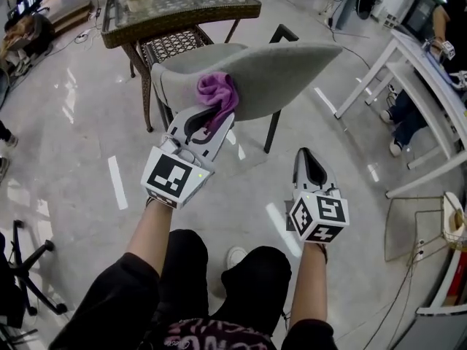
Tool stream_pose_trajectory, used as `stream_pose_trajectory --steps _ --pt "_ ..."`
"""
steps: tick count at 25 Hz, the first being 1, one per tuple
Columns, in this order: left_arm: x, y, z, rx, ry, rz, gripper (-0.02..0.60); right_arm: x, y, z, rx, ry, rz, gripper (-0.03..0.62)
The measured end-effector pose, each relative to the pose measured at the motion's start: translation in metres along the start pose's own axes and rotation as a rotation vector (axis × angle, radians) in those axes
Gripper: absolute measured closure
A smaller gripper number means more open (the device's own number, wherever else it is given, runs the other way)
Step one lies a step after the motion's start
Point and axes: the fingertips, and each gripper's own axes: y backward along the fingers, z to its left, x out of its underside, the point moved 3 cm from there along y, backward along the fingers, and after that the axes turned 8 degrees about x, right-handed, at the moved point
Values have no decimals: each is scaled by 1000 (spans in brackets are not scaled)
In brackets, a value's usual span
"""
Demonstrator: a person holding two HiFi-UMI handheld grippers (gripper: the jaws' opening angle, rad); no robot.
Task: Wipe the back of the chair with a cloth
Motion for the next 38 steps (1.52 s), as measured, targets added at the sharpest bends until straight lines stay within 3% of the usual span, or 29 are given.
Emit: stream_pose_trajectory --steps 3,5,8,12,15,18,24,29,38 --pt "0 -16 -19 79 -45 -6 511 3 9 -7 20 8 8 565" --pt "-1 -16 -28 106 -3 -22 511 5 12 -11 27 16 13 565" --pt "-1 2 -26 88 64 -38 511 6 14 -9 24 26 16 565" --pt "11 48 0 -4 51 -32 511 6 11 5 5 37 8 565" --pt "18 92 27 -124 84 8 511 9 5 20 -23 48 10 565" --pt "23 131 62 -243 63 0 511 14 -6 32 -48 46 14 565" --pt "66 146 113 -358 56 101 511 27 -29 42 -69 55 31 565" --pt "79 102 98 -276 62 83 511 39 -31 24 -36 54 51 565" --pt "53 35 34 -89 51 2 511 45 -8 -15 36 54 64 565"
